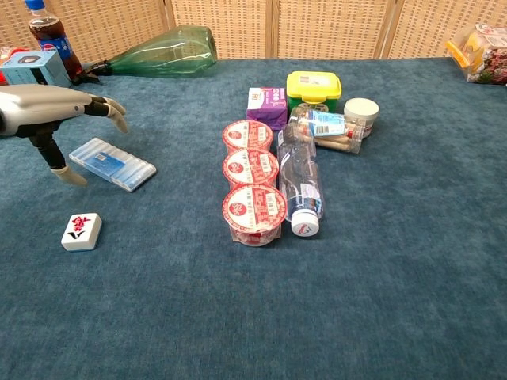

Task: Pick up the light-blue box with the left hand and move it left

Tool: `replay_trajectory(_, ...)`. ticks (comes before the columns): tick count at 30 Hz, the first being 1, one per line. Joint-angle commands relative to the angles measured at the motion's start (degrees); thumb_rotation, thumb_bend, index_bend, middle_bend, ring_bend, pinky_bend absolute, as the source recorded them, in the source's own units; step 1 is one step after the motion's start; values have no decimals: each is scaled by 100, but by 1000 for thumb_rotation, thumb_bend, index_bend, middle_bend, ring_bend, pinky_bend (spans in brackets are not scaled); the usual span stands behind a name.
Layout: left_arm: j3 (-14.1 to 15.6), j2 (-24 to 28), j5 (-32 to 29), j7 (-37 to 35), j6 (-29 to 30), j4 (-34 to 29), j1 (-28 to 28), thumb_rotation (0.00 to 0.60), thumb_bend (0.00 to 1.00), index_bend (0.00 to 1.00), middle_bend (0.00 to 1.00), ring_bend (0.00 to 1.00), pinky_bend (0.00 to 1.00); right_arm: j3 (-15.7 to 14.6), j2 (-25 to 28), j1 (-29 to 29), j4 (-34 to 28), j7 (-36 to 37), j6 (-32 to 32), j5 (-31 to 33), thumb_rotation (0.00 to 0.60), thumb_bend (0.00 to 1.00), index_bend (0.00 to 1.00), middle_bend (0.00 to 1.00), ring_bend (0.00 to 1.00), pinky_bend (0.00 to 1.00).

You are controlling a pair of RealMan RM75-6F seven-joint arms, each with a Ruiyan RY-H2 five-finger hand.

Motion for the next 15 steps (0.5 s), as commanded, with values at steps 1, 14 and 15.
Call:
replay_trajectory(1, 17, -79, -42, -23, -80, 101, -71, 600, 142, 220, 0, 0, 0, 5, 19, -18, -8, 8, 16, 14, 499, 1, 0, 0, 0, 0)
replay_trajectory(14, 129, -269, -274, 96, -232, 302, -271, 600, 142, 268, 0, 0, 0, 2, 99, -94, -32, 113, 32, 48, 501, 0, 0, 0, 0, 0)
replay_trajectory(15, 132, -280, -299, 106, -239, 312, -283, 600, 142, 281, 0, 0, 0, -1, 103, -102, -33, 118, 39, 42, 502, 0, 0, 0, 0, 0)
